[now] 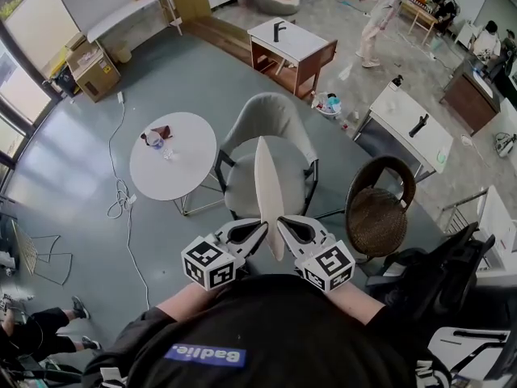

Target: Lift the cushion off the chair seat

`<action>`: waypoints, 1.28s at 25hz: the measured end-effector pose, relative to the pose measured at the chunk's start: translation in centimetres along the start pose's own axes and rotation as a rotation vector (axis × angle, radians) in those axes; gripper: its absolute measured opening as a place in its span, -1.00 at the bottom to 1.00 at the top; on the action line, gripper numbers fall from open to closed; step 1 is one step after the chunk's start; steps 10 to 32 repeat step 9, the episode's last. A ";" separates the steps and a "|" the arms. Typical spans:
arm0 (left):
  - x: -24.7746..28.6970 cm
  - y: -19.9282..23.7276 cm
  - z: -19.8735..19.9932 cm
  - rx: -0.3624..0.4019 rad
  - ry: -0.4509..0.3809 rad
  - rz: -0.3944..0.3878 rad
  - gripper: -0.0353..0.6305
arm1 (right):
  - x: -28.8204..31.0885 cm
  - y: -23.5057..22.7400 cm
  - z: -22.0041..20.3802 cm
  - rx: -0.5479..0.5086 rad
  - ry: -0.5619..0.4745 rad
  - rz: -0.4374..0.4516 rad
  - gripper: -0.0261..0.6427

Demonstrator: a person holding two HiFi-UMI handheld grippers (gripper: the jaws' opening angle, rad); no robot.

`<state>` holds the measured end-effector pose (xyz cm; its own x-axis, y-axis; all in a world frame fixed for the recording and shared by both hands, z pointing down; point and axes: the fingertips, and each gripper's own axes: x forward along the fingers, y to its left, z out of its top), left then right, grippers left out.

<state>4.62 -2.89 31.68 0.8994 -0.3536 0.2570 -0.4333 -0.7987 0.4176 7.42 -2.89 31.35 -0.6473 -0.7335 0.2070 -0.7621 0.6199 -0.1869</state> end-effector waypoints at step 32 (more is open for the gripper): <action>0.1 0.0 -0.5 -0.007 0.001 -0.002 -0.82 | -0.1 0.0 -0.5 0.005 0.006 0.000 -0.84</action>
